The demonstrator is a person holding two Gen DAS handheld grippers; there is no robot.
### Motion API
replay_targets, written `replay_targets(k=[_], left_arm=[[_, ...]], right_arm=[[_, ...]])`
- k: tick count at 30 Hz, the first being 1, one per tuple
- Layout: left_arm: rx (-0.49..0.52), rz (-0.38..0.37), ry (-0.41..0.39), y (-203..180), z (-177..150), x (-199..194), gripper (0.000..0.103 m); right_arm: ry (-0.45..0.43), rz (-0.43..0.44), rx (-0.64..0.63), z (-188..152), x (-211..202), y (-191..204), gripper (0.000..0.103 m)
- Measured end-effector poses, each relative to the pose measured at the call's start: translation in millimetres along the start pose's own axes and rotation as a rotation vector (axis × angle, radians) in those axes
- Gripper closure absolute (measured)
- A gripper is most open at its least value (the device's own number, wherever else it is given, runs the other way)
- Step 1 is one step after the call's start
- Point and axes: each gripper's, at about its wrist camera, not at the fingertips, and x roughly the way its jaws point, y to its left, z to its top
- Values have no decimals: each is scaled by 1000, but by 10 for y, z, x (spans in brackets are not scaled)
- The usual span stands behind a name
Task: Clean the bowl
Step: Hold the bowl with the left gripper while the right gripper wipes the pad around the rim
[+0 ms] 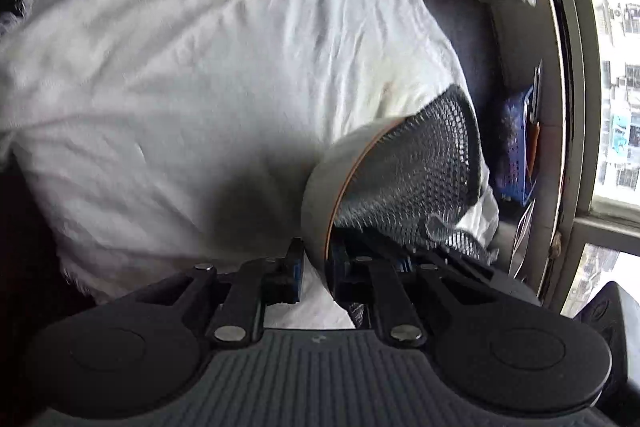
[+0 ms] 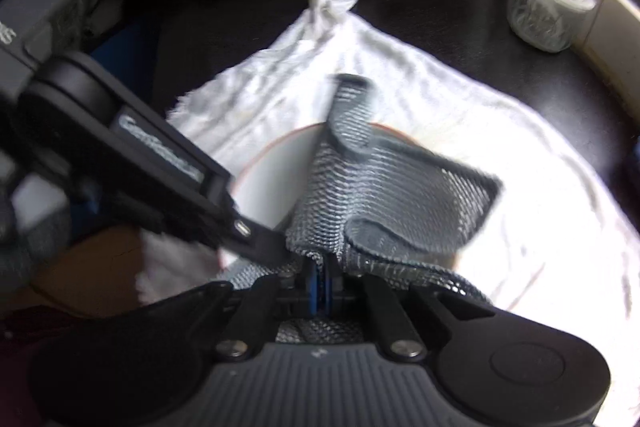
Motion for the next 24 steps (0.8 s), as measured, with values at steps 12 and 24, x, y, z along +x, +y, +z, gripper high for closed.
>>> replay_targets(k=[12,24], left_arm=[[871,302,-111,-1041,245,-137,83],[583,177,-95,-510,284,-95,93]], right_arm=[[-22,-191,-122,143,-172,-243,100],[-16,-149,-97,134,-60,-173,100]])
